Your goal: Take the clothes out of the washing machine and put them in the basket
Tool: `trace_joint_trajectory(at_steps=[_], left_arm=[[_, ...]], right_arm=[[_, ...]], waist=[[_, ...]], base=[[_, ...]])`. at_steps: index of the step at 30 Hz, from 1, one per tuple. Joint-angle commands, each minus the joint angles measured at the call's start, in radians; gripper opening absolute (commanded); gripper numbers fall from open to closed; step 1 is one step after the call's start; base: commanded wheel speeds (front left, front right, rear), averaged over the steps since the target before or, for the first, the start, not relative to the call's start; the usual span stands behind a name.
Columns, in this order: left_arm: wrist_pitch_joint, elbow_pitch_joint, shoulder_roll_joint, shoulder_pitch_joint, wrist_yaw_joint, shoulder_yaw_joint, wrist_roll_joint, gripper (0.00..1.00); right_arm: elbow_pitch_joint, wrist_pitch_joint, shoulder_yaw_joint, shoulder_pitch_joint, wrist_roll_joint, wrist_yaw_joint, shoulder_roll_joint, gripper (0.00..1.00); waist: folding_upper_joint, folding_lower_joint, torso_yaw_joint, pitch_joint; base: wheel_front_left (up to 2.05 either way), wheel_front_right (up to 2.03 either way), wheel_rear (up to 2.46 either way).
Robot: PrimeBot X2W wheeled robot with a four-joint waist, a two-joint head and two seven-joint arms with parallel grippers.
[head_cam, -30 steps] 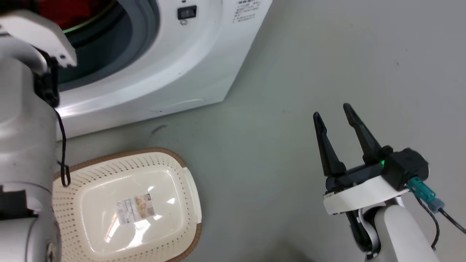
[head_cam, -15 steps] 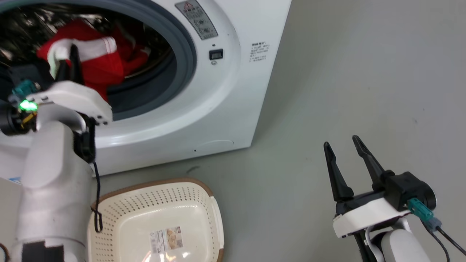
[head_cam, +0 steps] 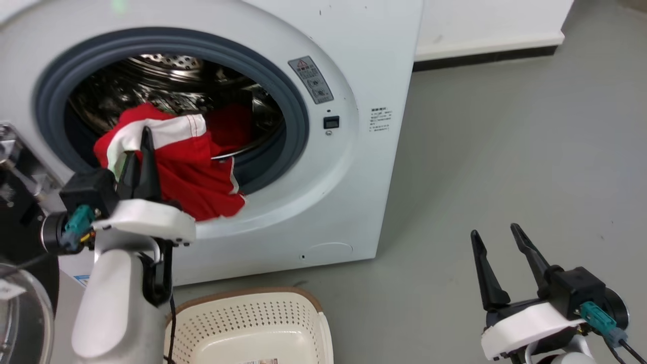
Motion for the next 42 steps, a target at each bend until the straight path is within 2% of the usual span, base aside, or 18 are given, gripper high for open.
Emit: trace_joint_trajectory(at_steps=[1, 7, 13, 16, 20, 25, 32, 33, 38, 42], left_arm=[[-0.002, -0.043, -0.007, 0.042, 0.006, -0.001, 0.007, 0.0], [0.033, -0.262, -0.031, 0.197, 0.038, -0.02, 0.014, 0.0], [0.1, -0.479, -0.056, 0.387, 0.093, -0.049, 0.034, 0.0], [0.129, -0.535, -0.072, 0.483, 0.123, -0.065, 0.02, 0.0], [0.153, -0.534, -0.085, 0.583, 0.152, -0.099, 0.003, 0.0], [0.139, -0.447, -0.091, 0.633, 0.173, -0.123, -0.029, 0.0], [0.076, -0.217, -0.095, 0.522, 0.147, -0.14, -0.075, 0.0], [0.076, -0.217, -0.095, 0.522, 0.147, -0.14, -0.075, 0.0], [0.044, 0.035, -0.095, 0.345, 0.106, -0.144, -0.11, 0.0], [0.026, 0.207, -0.088, 0.206, 0.093, -0.133, -0.119, 0.0]], right_arm=[[-0.012, 0.007, -0.01, 0.021, -0.006, -0.001, 0.0, 1.0], [-0.051, 0.032, -0.041, 0.048, -0.02, -0.001, 0.0, 1.0], [-0.077, 0.047, -0.045, 0.056, -0.028, -0.001, 0.0, 1.0], [-0.085, 0.047, -0.047, 0.055, -0.027, -0.001, 0.0, 1.0], [-0.095, 0.047, -0.045, 0.041, -0.023, -0.001, 0.0, 1.0], [-0.104, 0.041, -0.047, 0.012, -0.031, -0.001, 0.0, 1.0], [-0.11, 0.031, -0.037, -0.046, -0.034, -0.001, 0.0, 1.0], [-0.11, 0.031, -0.037, -0.046, -0.034, -0.001, 0.0, 1.0], [-0.103, 0.01, -0.016, -0.109, -0.026, -0.001, 0.0, 1.0], [-0.096, -0.005, -0.006, -0.152, -0.022, -0.001, 0.0, 1.0]], waist=[[-0.0001, 0.0003, 0.025, -0.033], [-0.0001, 0.0003, 0.051, -0.052], [-0.0001, 0.0003, 0.069, -0.044], [-0.0001, 0.0003, 0.075, -0.031], [-0.0001, 0.0003, 0.079, -0.001], [-0.0001, 0.0003, 0.089, 0.057], [-0.0001, 0.0003, 0.095, 0.185], [-0.0001, 0.0003, 0.095, 0.185], [-0.0001, 0.0003, 0.072, 0.308], [-0.0001, 0.0003, 0.051, 0.39]], base=[[0.0, 0.0, 0.0], [0.0, 0.0, 0.0], [0.0, 0.0, 0.0], [0.0, 0.0, 0.0], [0.0, 0.0, 0.0], [0.0, 0.0, 0.0], [0.0, 0.0, 0.0], [0.0, 0.0, 0.0], [0.0, 0.0, 0.0], [0.0, 0.0, 0.0]])
